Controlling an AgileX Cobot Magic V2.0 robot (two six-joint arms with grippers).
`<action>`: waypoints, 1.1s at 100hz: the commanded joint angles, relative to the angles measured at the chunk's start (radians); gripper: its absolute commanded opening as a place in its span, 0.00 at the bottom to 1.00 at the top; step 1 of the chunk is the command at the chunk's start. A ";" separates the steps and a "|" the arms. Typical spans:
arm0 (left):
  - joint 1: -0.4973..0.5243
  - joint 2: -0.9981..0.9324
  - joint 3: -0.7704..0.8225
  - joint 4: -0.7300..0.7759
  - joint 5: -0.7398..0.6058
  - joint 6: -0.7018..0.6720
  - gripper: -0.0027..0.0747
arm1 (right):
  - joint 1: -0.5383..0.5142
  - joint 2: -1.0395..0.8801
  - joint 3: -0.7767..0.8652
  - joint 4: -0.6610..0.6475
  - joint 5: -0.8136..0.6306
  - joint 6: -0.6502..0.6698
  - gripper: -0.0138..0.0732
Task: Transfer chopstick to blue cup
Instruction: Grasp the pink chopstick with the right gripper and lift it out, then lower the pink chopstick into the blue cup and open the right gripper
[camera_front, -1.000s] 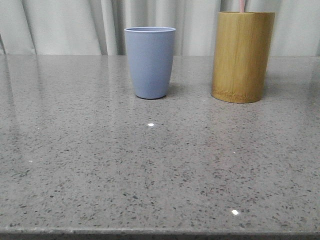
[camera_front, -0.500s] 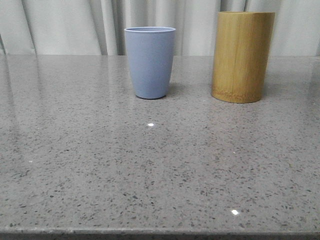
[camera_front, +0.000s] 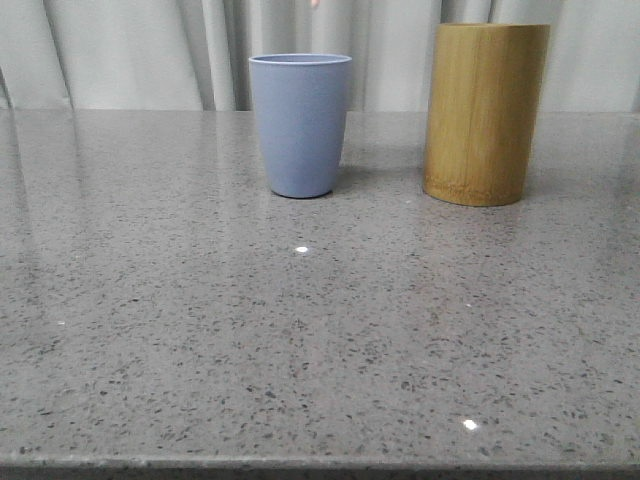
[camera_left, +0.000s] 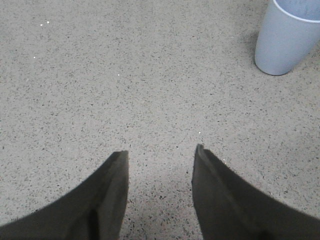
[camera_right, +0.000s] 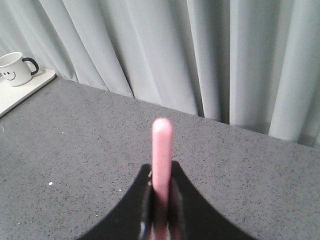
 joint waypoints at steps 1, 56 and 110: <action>0.001 -0.005 -0.026 -0.010 -0.068 -0.012 0.41 | 0.000 -0.012 -0.032 0.008 -0.093 -0.009 0.21; 0.001 -0.005 -0.026 -0.010 -0.068 -0.012 0.41 | -0.001 0.073 -0.032 0.008 -0.077 -0.007 0.50; 0.001 -0.005 -0.026 -0.010 -0.062 -0.031 0.41 | -0.003 -0.012 -0.029 -0.087 0.040 0.004 0.50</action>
